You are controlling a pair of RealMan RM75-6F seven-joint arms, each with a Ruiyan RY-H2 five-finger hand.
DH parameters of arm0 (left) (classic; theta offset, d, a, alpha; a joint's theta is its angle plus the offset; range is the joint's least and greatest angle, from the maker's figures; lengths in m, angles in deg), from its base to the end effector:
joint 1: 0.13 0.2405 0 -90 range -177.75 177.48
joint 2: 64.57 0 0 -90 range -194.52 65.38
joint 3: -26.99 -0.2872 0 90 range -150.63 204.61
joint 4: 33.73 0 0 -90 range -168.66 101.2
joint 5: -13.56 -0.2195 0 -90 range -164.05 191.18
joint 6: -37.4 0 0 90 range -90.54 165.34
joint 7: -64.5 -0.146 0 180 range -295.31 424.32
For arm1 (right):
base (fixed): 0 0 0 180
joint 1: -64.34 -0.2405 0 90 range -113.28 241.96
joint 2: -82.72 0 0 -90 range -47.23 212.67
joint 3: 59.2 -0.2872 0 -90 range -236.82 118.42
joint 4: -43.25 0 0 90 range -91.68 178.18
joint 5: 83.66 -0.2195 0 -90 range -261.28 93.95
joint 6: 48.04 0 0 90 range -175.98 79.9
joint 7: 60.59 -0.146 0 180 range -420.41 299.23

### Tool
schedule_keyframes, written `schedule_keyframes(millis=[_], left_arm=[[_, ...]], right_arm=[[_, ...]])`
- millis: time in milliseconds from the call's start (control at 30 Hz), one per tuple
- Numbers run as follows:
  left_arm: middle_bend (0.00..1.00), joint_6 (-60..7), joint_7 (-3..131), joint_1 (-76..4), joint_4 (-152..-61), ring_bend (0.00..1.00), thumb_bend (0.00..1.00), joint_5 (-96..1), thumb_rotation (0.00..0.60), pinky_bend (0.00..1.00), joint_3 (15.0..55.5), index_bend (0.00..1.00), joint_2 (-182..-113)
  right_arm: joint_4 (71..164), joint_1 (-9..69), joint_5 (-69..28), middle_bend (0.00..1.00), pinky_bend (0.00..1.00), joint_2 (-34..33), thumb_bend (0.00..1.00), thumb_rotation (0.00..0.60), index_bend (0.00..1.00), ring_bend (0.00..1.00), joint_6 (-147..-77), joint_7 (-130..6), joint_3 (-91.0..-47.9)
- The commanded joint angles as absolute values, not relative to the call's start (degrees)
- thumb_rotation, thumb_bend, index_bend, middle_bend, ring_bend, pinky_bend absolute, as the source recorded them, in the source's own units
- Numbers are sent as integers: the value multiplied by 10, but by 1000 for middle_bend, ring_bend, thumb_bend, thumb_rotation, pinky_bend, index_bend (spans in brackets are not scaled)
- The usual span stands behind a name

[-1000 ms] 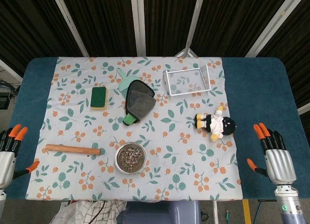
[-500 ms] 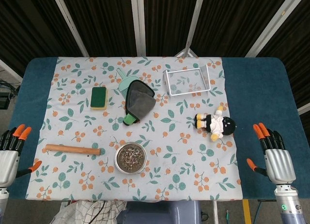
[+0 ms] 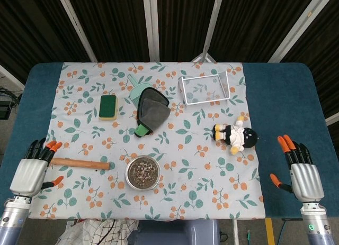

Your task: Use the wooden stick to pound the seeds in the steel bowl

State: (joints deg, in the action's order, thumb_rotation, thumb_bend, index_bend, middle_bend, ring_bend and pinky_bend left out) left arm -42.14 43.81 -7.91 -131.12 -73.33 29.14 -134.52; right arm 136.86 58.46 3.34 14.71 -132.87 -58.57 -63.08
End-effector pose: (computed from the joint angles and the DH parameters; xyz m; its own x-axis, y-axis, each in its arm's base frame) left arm -0.3057 0.1956 0.1059 0.5548 0.0784 0.8283 0.8302 -0.1184 -0.5448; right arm -0.3248 -0.1949 0.1393 0.3449 0.0112 0.9386 -0.9373 -0.0491 0.3450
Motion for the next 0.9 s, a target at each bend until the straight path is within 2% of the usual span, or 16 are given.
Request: schedule_keyframes(millis=[33, 400, 900], left_arm=[[228, -389, 394, -101, -1321, 0, 221, -719, 600, 0, 293, 290, -1370], [264, -330, 295, -141, -1309, 0, 301, -662, 600, 0, 306, 325, -1436], [310, -307, 243, -174, -1276, 0, 391, -601, 600, 0, 321, 380, -1500]], right_arm=[[1368, 584, 35, 0, 0, 147, 269, 600, 0, 0, -1329, -585, -630], [1369, 583, 31, 0, 0, 148, 269, 600, 0, 0, -1324, -590, -631], [1367, 582, 28, 0, 0, 146, 269, 600, 0, 0, -1320, -591, -631]])
